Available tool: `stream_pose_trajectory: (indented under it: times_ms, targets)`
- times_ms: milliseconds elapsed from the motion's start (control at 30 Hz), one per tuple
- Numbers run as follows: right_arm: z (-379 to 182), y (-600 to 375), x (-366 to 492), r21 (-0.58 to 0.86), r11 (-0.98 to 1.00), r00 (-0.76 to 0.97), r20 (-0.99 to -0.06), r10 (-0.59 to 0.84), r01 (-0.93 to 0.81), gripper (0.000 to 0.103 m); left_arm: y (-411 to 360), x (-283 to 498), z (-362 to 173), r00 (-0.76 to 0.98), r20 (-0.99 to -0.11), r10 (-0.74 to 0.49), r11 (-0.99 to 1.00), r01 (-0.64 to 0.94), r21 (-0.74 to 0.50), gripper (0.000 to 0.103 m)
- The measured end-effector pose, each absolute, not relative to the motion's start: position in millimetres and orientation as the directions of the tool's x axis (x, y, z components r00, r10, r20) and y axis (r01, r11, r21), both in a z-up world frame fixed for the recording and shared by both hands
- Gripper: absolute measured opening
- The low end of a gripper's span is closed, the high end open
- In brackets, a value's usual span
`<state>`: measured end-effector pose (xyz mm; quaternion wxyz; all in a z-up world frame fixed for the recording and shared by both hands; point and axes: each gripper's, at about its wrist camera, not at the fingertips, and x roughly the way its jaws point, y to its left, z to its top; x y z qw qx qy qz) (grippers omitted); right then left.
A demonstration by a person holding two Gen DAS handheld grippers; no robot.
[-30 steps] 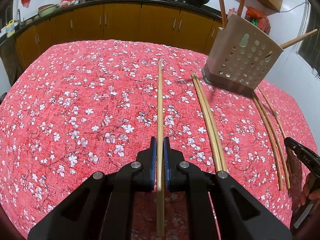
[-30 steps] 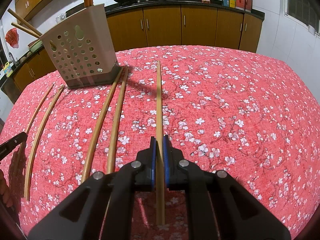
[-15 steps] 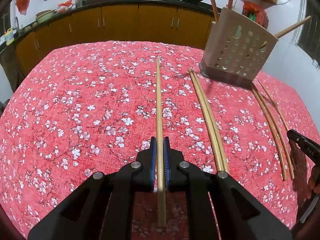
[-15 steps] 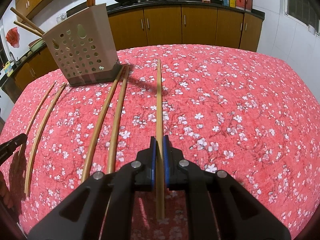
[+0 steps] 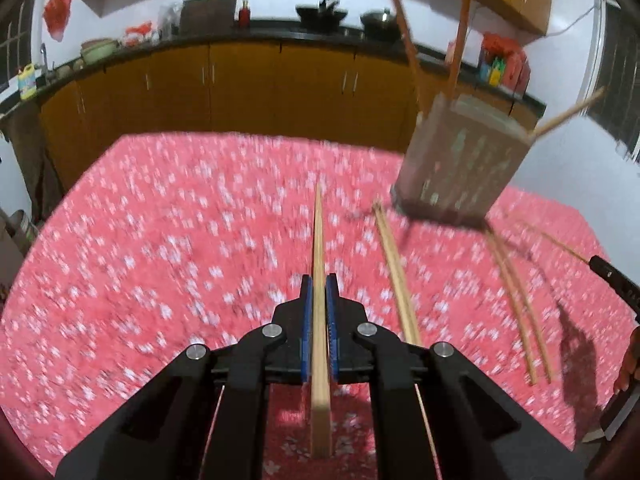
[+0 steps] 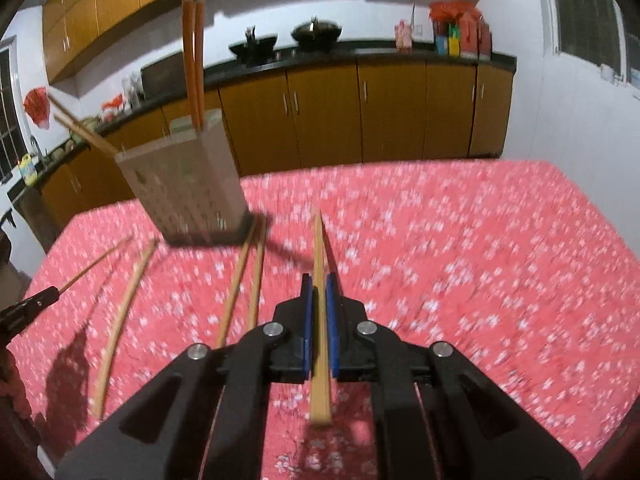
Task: Organize utensils
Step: 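Raise both held chopsticks upright above the beige holder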
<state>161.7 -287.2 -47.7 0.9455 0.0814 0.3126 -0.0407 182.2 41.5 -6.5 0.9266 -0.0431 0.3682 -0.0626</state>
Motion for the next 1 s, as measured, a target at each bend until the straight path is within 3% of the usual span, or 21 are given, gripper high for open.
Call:
stream_pose_trajectory:
  times_ms: [433, 767, 1000]
  targets:
    - [20, -290, 143, 0.134, 0.984, 0.904, -0.425, -0.051, 0.119, 0.008, 55, 178, 67, 0.833, -0.521, -0.185, 0.976, 0.092, -0.198, 0.007]
    - [88, -275, 138, 0.236, 0.971, 0.958, -0.266, 0.105, -0.041, 0.008, 41, 184, 111, 0.866, -0.445, -0.229, 0.966, 0.146, -0.213, 0.007]
    - [130, -250, 146, 0.225, 0.967, 0.976, -0.148, 0.157, -0.122, 0.008, 16, 186, 164, 0.912, -0.306, -0.274, 0.949, 0.204, -0.24, 0.007]
